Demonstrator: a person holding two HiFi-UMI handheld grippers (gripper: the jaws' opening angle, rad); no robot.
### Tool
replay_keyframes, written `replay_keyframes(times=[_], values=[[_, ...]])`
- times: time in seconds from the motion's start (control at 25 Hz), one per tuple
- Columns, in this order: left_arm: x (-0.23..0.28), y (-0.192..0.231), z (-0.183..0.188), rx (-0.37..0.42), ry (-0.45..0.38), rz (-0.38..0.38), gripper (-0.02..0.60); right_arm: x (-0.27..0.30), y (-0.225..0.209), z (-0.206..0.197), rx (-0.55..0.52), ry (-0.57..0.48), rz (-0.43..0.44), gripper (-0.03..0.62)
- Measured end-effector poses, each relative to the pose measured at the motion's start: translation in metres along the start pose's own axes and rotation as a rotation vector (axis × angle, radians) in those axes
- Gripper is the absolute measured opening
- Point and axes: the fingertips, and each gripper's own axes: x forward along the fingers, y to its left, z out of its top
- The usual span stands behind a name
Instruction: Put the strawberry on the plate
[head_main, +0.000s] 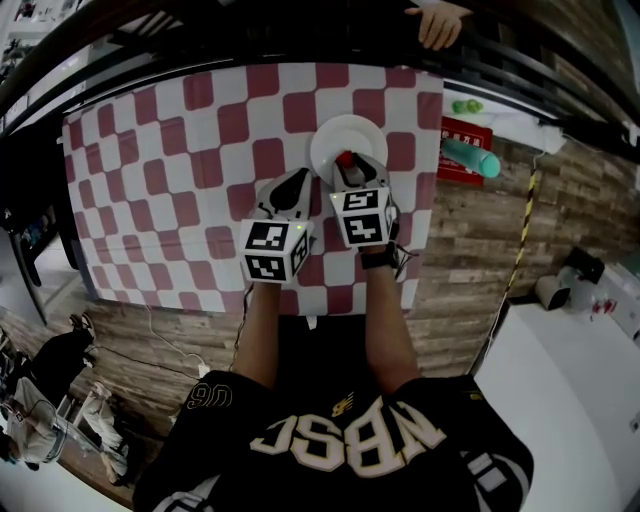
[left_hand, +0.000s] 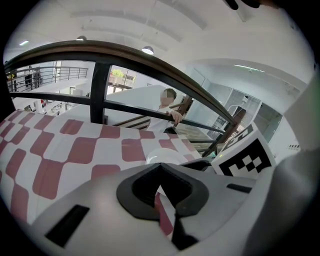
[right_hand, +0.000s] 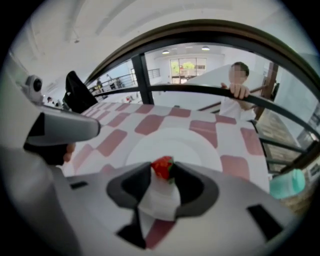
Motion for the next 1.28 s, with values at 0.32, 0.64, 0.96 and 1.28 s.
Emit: replay_keyframes(times=[0.32, 0.64, 0.96, 1.28], values=[[-0.038, -0.004, 0.014, -0.004, -0.054, -0.008, 0.015, -0.032, 0.012, 0.014, 0.025, -0.039, -0.012, 0.206], [-0.097, -0.025, 0.056, 0.044, -0.181, -0.041, 0.015, -0.109, 0.034, 0.040, 0.063, -0.199, -0.046, 0.204], [-0.178, -0.040, 0.078, 0.096, -0.298, -0.047, 0.015, -0.192, 0.090, 0.068, 0.047, -0.386, -0.033, 0.163], [-0.251, -0.064, 0.093, 0.171, -0.414, -0.067, 0.015, -0.267, 0.131, 0.080, 0.015, -0.552, -0.062, 0.083]])
